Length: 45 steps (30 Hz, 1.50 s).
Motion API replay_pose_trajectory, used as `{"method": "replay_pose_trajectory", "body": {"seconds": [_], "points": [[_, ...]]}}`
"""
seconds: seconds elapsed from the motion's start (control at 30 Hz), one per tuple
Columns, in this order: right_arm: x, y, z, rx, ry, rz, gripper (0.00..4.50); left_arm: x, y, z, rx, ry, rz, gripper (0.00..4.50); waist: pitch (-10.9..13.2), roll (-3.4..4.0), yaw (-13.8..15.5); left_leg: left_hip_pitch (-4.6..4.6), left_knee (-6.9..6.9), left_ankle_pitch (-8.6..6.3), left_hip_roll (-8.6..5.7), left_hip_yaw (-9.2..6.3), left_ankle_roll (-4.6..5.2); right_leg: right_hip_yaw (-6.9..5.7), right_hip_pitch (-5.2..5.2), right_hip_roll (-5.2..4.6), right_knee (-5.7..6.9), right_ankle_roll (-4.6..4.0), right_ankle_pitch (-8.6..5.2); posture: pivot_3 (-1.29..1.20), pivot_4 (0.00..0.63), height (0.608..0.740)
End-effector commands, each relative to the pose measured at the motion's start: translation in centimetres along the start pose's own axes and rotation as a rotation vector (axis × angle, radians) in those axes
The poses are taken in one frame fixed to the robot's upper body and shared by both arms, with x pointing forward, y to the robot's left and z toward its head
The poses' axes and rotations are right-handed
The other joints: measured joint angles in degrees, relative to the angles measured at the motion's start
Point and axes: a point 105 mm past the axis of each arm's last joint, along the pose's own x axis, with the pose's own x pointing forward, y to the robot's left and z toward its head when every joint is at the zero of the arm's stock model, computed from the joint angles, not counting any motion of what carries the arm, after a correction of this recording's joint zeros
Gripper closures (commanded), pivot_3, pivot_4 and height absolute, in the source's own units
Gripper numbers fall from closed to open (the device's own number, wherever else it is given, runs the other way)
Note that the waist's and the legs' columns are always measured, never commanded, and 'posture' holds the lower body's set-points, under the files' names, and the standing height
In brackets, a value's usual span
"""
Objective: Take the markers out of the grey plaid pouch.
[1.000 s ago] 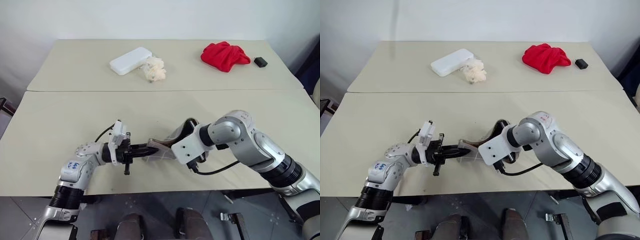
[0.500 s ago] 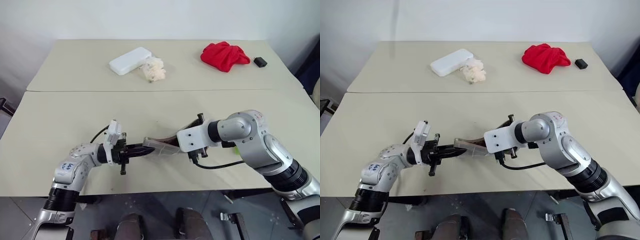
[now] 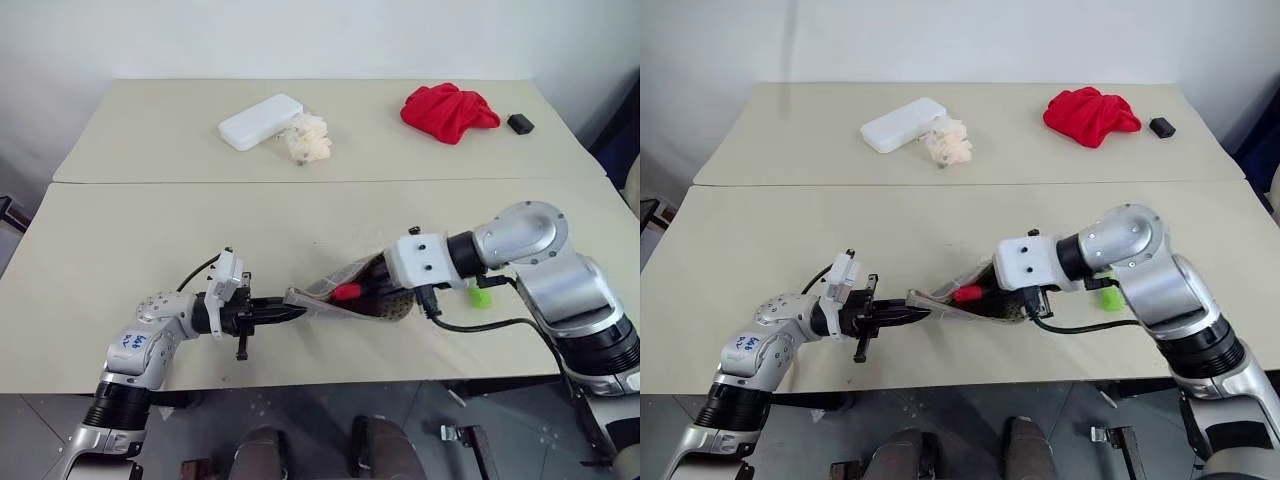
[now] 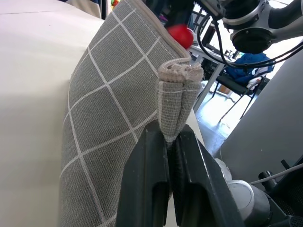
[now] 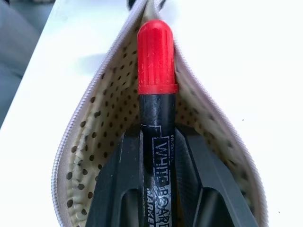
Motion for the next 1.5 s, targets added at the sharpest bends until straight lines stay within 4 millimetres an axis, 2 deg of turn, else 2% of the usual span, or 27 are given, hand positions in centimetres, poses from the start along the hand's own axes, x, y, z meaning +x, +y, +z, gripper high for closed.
{"method": "replay_pose_trajectory", "body": {"seconds": [0.03,0.2,0.3,0.4,0.47,0.53,0.63,0.73,0.8,0.9,1.03,1.17,1.23,1.27,1.33,1.4,1.5], "points": [[-1.1,-0.2,1.8,0.066,-0.177,-0.018,3.94,-0.1,-0.2,0.0,0.011,0.013,0.005,4.50,0.00,0.00,0.02,0.00,0.00,0.00,0.00,-0.01,0.00,0.00,0.00,0.00,0.01,0.00,0.00,0.00,0.150,0.740],[-2.5,1.2,5.3,0.162,-0.512,0.060,3.94,-0.1,0.1,0.6,0.002,-0.014,0.017,4.50,0.00,0.00,0.16,0.00,0.01,0.00,0.00,-0.02,0.00,0.00,0.00,0.00,0.01,0.00,0.00,0.00,0.150,0.740],[-3.3,1.4,7.0,0.221,-0.648,0.062,3.94,-0.1,0.3,1.3,-0.014,-0.051,0.025,4.50,0.00,0.00,0.15,0.00,0.01,0.00,0.00,-0.03,0.00,0.01,0.00,0.00,0.04,0.00,0.00,0.00,0.150,0.740],[-4.6,0.8,7.8,0.315,-0.742,0.028,3.94,-0.1,0.4,1.7,-0.021,-0.065,0.031,4.50,0.00,0.00,0.22,0.00,0.02,0.00,0.00,-0.06,0.00,0.01,0.01,-0.02,0.07,0.00,0.00,0.00,0.150,0.740],[-5.9,0.3,7.3,0.399,-0.741,-0.009,3.94,-0.3,0.4,1.6,-0.022,-0.064,0.039,4.50,0.00,0.00,0.50,0.00,0.03,0.00,0.00,-0.05,0.01,0.02,0.01,-0.03,0.07,0.00,0.00,0.00,0.150,0.740],[-7.4,-0.7,5.9,0.502,-0.684,-0.092,3.94,-0.8,0.5,1.6,-0.034,-0.069,0.048,4.50,0.00,0.00,0.96,0.00,0.03,-0.01,-0.01,-0.04,0.02,0.03,0.00,-0.03,0.07,0.00,0.00,0.00,0.150,0.740],[-9.4,-1.2,1.5,0.673,-0.468,-0.224,3.94,-2.0,0.2,2.1,-0.103,-0.086,0.042,4.50,0.00,0.00,1.52,0.00,0.03,-0.01,-0.01,-0.03,0.02,0.05,-0.01,-0.03,0.05,0.00,0.00,0.00,0.150,0.740],[-10.0,0.3,-3.4,0.780,-0.206,-0.293,3.94,-2.6,-0.2,2.5,-0.157,-0.088,0.034,4.50,0.00,-0.02,1.64,-0.01,-0.04,-0.02,-0.01,-0.03,0.04,0.04,0.00,-0.04,-0.04,0.00,0.00,0.00,0.150,0.740],[-10.6,0.8,-6.2,0.872,-0.104,-0.359,3.94,-2.9,-0.2,2.9,-0.198,-0.107,0.034,4.50,0.00,-0.02,1.48,0.00,-0.06,-0.03,-0.01,0.01,0.04,0.06,0.00,-0.04,-0.10,0.00,0.00,0.00,0.150,0.740],[-12.4,1.6,-10.9,1.000,0.067,-0.519,3.94,-3.4,-0.1,3.7,-0.283,-0.155,0.035,4.50,0.00,-0.01,1.30,0.00,-0.05,-0.02,-0.01,0.07,0.03,0.09,-0.02,-0.02,-0.06,0.01,0.01,0.00,0.150,0.740],[-14.2,2.4,-14.6,1.103,0.194,-0.693,3.94,-4.5,0.5,4.0,-0.439,-0.188,0.080,4.50,0.00,-0.01,1.33,0.01,-0.05,-0.02,-0.01,0.09,0.03,0.10,-0.04,-0.02,-0.04,0.01,0.01,0.00,0.150,0.740],[-15.5,4.1,-16.7,1.169,0.314,-0.787,3.94,-6.6,2.2,3.5,-0.604,-0.213,0.237,4.50,0.00,-0.01,1.39,0.00,-0.04,-0.01,-0.01,0.07,0.02,0.11,-0.04,-0.02,-0.04,0.01,0.01,0.00,0.150,0.740],[-15.5,4.2,-16.8,1.190,0.281,-0.811,3.22,-7.1,2.3,2.6,-0.673,-0.165,0.289,4.50,0.00,-0.01,1.36,0.00,-0.05,-0.01,-0.01,0.09,0.02,0.12,-0.04,-0.02,-0.04,0.01,0.01,0.00,0.150,0.740],[-15.3,4.2,-16.8,1.194,0.273,-0.807,2.99,-7.1,2.4,2.2,-0.682,-0.142,0.311,4.50,0.00,-0.01,1.36,0.01,-0.05,-0.01,-0.01,0.08,0.02,0.11,-0.04,-0.02,-0.03,0.01,0.01,0.00,0.150,0.740],[-15.0,4.1,-16.8,1.159,0.240,-0.813,2.34,-7.5,3.8,2.0,-0.669,-0.180,0.413,4.50,0.00,-0.01,1.36,0.02,-0.05,-0.01,-0.01,0.09,0.02,0.12,-0.03,-0.02,-0.04,0.01,0.01,0.00,0.150,0.740],[-15.0,3.7,-16.6,1.126,0.195,-0.831,1.64,-7.8,4.6,2.1,-0.658,-0.210,0.473,3.95,0.00,-0.01,1.41,0.05,-0.04,-0.01,-0.01,0.09,0.01,0.12,0.00,-0.02,-0.02,0.02,0.01,0.00,0.150,0.740],[-15.3,2.5,-15.1,1.027,0.090,-0.829,0.55,-8.1,5.2,2.2,-0.621,-0.225,0.534,3.10,0.00,-0.01,1.39,0.04,-0.04,-0.01,-0.02,0.10,0.01,0.12,0.00,-0.01,-0.03,0.02,0.01,0.00,0.150,0.740]]}}
